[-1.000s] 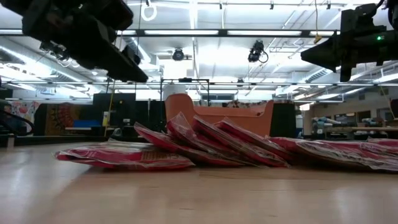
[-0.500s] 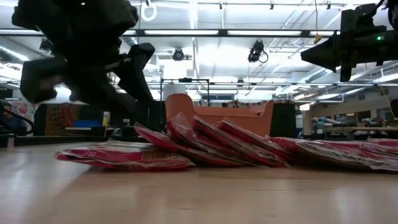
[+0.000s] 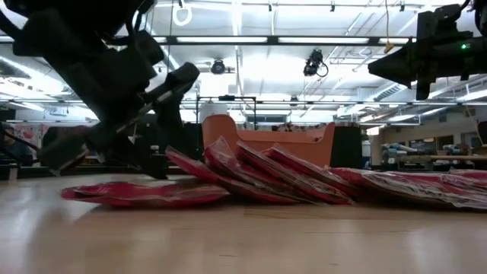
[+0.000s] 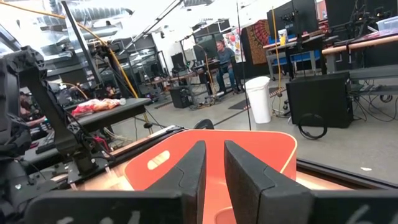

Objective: Sort popcorn bags into baskets
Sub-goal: Put the red popcorn bag into the orange bin

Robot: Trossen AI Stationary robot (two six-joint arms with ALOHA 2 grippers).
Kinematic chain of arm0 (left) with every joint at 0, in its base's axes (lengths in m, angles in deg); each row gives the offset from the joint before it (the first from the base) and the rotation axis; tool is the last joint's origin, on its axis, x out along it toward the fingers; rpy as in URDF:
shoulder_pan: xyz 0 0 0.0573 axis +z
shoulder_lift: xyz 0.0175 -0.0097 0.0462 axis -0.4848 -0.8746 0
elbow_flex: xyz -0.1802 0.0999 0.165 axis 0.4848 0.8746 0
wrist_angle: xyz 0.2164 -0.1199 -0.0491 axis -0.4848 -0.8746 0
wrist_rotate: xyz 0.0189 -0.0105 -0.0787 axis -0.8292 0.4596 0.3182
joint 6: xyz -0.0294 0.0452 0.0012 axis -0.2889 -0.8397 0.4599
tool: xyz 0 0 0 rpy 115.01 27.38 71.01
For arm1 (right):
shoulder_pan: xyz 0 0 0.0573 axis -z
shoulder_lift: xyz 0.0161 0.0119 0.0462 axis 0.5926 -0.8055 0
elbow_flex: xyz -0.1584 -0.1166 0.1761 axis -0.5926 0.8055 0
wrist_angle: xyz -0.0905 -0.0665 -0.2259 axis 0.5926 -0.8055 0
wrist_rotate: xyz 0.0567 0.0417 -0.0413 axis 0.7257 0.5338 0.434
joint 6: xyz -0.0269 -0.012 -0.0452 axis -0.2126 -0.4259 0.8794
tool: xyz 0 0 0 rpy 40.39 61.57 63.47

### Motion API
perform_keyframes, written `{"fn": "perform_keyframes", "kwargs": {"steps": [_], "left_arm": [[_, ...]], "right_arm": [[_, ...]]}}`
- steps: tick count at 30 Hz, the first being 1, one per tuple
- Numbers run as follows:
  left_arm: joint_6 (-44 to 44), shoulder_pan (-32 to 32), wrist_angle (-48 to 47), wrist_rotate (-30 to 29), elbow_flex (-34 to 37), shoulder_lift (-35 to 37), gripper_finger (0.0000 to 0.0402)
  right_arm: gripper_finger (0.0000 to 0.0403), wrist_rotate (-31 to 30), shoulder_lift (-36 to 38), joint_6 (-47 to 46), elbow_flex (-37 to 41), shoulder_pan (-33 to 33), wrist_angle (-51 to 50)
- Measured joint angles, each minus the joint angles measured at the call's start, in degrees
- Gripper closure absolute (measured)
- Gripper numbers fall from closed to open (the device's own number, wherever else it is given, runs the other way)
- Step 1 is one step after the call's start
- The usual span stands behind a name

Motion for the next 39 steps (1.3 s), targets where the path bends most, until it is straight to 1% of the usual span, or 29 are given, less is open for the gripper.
{"fn": "perform_keyframes", "kwargs": {"steps": [3, 7, 10, 12, 16, 17, 18, 20, 24, 26, 29, 33, 36, 39], "left_arm": [[-2.9, 0.0, 2.1, -0.4, -0.1, -1.1, 0.0218], [-5.4, 0.0, 4.7, 0.0, 0.0, -1.7, 0.0240], [-6.1, 0.1, 5.4, 0.0, 0.1, -1.7, 0.0269], [-4.7, 0.3, 5.6, -0.4, 0.1, -1.7, 0.0297], [3.7, 0.3, 5.9, -1.4, 0.1, -0.8, 0.0370], [5.9, 0.3, 5.2, -0.4, 0.1, 0.2, 0.0383], [7.6, 0.3, 4.4, 1.1, 0.1, 1.3, 0.0386], [10.7, 0.3, 2.7, 3.8, 0.1, 3.9, 0.0385], [16.6, -0.4, -4.2, 5.3, -0.6, 10.8, 0.0386], [20.8, -0.4, -10.7, 6.8, -2.9, 14.2, 0.0386], [29.5, 0.8, -20.9, 7.9, -9.1, 17.8, 0.0387], [41.8, 4.0, -31.6, 8.0, -18.4, 18.8, 0.0387], [51.5, 7.8, -33.6, 8.0, -23.7, 18.0, 0.0387], [54.6, 12.8, -34.3, 7.5, -26.7, 15.8, 0.0387]], "right_arm": [[0.0341, 0.0, 0.0, 0.0, 0.0, 0.0, 0.0], [0.0341, 0.0, 0.0, 0.0, 0.0, 0.0, 0.0], [0.0341, 0.0, 0.0, 0.0, 0.0, 0.0, 0.0], [0.0341, 0.0, 0.0, 0.0, 0.0, 0.0, 0.0], [0.0341, 0.0, 0.0, 0.0, 0.0, 0.0, 0.0], [0.0341, 0.0, 0.0, 0.0, 0.0, 0.0, 0.0], [0.0341, 0.0, 0.0, 0.0, 0.0, 0.0, 0.0], [0.0341, 0.0, 0.0, 0.0, 0.0, 0.0, 0.0], [0.0341, 0.0, 0.0, 0.0, 0.0, 0.0, 0.0], [0.0341, 0.0, 0.0, 0.0, 0.0, 0.0, 0.0], [0.0341, 0.0, 0.0, 0.0, 0.0, 0.0, 0.0], [0.0341, 0.0, 0.0, 0.0, 0.0, 0.0, 0.1], [0.0341, 0.0, 0.0, 0.0, 0.0, 0.0, 0.1], [0.0341, 0.0, 0.0, 0.0, 0.0, 0.0, 0.1]]}}
